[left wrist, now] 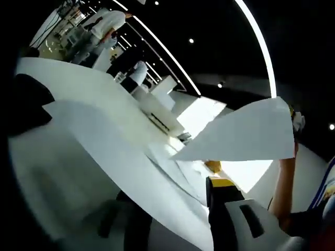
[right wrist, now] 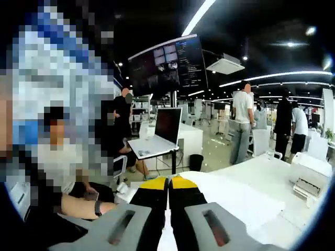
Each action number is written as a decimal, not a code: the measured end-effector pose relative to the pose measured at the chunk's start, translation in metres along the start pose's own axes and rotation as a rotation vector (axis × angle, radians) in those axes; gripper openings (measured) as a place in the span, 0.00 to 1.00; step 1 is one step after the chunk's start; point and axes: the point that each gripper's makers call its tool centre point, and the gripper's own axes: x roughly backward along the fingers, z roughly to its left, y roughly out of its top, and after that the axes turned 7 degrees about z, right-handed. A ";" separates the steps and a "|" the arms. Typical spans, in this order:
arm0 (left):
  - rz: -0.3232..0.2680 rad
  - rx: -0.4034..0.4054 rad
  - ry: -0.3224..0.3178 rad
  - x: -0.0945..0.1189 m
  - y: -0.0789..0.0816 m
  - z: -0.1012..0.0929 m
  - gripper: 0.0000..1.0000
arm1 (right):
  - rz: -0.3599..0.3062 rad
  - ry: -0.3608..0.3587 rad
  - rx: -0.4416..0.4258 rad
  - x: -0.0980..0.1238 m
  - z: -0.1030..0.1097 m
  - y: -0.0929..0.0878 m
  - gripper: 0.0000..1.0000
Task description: Organize the stack of printing papers by aligning and flattening the scattered papers on the table
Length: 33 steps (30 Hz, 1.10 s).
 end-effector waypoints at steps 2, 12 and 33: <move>0.003 -0.003 0.001 -0.001 0.000 0.000 0.44 | -0.050 0.034 -0.007 0.003 0.007 0.011 0.00; -0.004 0.014 -0.013 0.000 0.000 -0.001 0.44 | -0.308 0.357 -0.046 0.048 0.066 0.031 0.00; 0.005 0.018 -0.023 -0.001 0.005 0.006 0.44 | 0.103 0.212 -0.566 0.084 -0.029 -0.258 0.00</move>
